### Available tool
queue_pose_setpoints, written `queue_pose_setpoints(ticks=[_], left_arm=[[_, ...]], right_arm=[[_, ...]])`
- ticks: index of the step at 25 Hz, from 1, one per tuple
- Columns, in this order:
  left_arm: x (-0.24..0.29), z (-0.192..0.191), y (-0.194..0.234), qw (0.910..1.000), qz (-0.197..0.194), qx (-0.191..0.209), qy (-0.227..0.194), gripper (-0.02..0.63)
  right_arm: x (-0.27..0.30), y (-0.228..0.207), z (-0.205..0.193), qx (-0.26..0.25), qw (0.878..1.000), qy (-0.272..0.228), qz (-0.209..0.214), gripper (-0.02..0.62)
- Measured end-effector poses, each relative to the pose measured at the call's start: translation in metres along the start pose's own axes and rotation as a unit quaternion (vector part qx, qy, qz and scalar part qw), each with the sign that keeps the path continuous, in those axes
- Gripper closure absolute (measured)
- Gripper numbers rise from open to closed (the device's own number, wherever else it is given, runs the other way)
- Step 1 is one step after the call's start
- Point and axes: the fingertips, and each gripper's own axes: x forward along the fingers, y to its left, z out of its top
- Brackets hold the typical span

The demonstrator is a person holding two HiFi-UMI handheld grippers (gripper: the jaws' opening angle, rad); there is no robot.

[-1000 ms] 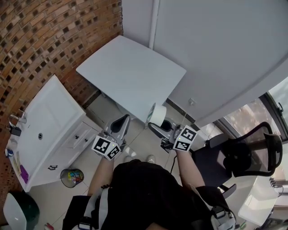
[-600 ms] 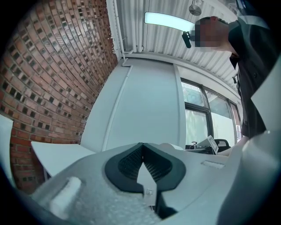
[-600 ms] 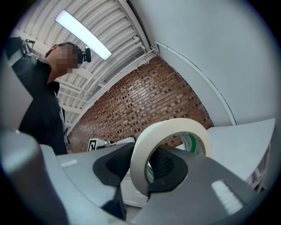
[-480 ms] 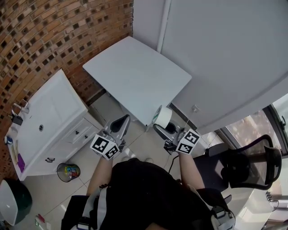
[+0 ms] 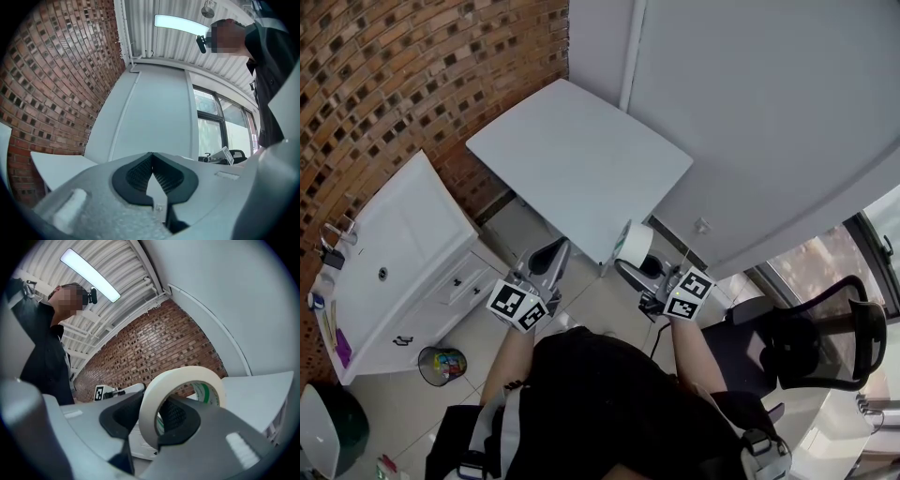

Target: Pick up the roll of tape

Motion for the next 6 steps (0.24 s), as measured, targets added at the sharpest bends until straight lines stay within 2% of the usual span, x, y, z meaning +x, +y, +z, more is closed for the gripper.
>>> queue_pose_setpoints(ticks=[6], left_arm=[[-0.0005,0.0014,0.0025,1.0,0.005,-0.005,0.005,0.604]], right_arm=[[0.0035,0.0041,0.0088,-0.007,1.0,-0.01,0.01,0.479]])
